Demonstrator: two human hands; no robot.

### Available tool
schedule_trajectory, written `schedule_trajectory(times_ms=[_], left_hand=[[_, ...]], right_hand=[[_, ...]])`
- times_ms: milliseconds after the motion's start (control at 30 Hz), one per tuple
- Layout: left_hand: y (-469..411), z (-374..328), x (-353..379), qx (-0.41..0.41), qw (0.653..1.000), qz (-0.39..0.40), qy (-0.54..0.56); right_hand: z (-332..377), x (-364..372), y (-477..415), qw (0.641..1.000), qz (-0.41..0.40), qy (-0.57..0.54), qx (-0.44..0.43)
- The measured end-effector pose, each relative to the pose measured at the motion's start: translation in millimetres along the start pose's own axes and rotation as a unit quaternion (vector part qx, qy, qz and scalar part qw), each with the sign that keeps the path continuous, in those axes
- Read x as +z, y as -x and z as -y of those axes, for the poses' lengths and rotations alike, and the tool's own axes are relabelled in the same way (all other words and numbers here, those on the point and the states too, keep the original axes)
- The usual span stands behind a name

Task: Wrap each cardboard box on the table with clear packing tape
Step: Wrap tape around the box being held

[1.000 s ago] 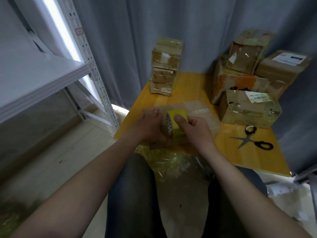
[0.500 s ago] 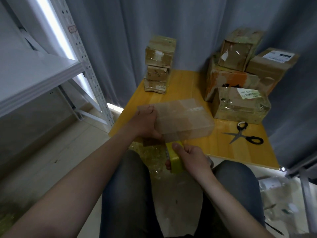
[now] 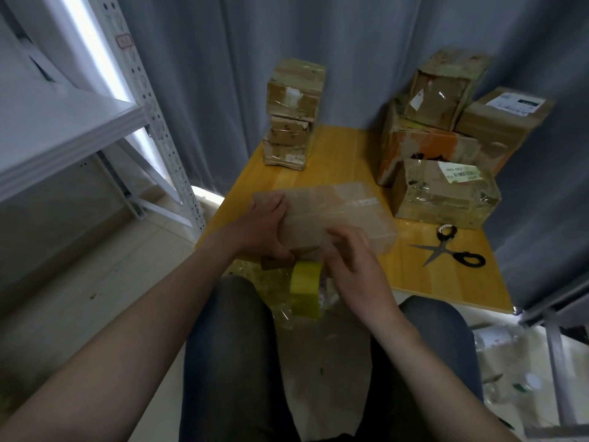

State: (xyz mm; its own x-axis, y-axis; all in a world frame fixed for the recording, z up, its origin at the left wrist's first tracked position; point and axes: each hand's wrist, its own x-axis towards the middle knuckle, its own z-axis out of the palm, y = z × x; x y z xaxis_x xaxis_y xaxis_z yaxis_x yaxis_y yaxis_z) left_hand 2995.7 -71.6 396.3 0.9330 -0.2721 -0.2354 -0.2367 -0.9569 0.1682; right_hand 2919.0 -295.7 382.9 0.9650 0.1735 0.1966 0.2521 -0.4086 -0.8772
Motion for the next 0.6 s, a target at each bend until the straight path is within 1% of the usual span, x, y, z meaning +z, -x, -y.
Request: schedule_trajectory(times_ms=[33,67,100,133,167,200,233,333,400,433,533,600], left_hand=[[-2,1,3,0.003,1.000,-0.002,-0.002],[-3,1,5,0.004,1.000,0.000,-0.005],[-4,2,7,0.004,1.000,0.006,-0.014],[-5,5,10,0.003,0.999,0.011,-0.030],[-6,6,12,0.008,0.998,0.013,-0.053],[-6,7,14,0.013,0.997,0.012,-0.075],[-6,7,15,0.017,0.995,0.010,-0.093],[-3,5,15,0.019,0.994,0.002,-0.112],[-7,8,17,0.033,0.995,0.004,-0.093],[-9,9,19,0.040,0.996,-0.004,-0.083],[-9,11,20,0.047,0.996,-0.027,-0.073],[-9,11,19,0.047,0.996,-0.027,-0.075]], right_hand=[[8,1,-6,0.998,0.058,0.029,-0.010],[14,2,-11,0.988,0.133,0.073,-0.010],[22,6,-16,0.968,0.206,0.143,-0.014],[24,11,-20,0.940,0.254,0.227,-0.032],[23,17,-24,0.911,0.278,0.300,-0.049],[20,23,-29,0.892,0.285,0.346,-0.052],[19,27,-35,0.881,0.286,0.374,-0.045],[15,33,-66,0.873,0.285,0.396,-0.022],[12,36,-92,0.855,0.286,0.432,-0.031],[9,40,-106,0.852,0.282,0.440,-0.033],[1,54,-144,0.871,0.246,0.425,-0.019],[-1,62,-163,0.875,0.238,0.422,-0.018]])
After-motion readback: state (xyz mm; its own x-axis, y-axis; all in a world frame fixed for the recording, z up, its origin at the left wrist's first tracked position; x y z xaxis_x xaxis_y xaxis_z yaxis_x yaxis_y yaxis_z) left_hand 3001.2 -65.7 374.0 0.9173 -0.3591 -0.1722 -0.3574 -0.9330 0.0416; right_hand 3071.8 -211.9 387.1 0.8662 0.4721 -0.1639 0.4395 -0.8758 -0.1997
